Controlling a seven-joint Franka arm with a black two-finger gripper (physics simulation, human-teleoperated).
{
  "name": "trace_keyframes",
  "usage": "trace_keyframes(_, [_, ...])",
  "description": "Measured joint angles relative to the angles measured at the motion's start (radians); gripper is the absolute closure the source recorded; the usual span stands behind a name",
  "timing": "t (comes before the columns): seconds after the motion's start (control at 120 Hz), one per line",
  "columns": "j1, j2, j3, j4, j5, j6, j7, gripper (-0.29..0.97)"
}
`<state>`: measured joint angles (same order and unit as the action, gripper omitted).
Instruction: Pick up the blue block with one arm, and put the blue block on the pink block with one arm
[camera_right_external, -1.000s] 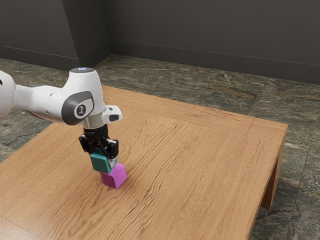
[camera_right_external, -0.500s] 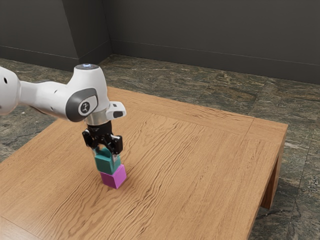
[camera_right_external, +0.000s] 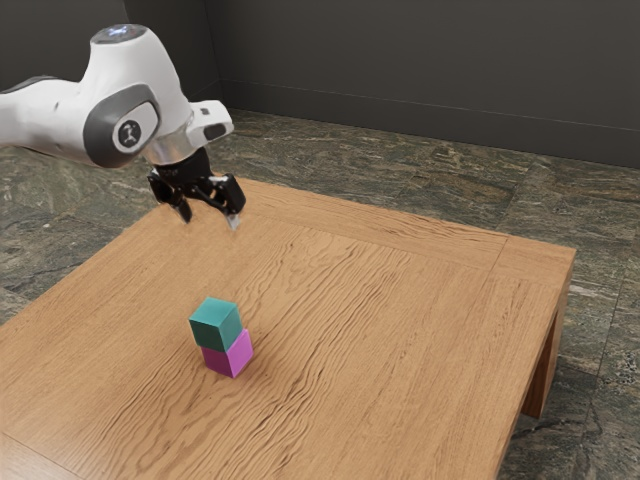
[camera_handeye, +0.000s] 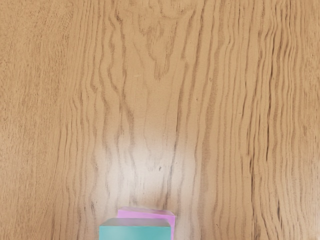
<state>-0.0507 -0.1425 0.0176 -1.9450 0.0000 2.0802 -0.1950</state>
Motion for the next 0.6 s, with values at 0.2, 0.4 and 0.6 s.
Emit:
trace_keyframes(0.2, [-0.042,-0.028,0.109,0.283,0.064,-0.332,-0.356,0.01])
trace_keyframes(0.4, [-0.058,-0.026,0.126,0.231,0.138,-0.480,-0.616,0.00])
trace_keyframes(0.6, [-0.058,-0.026,0.127,0.224,0.158,-0.531,-0.802,0.00])
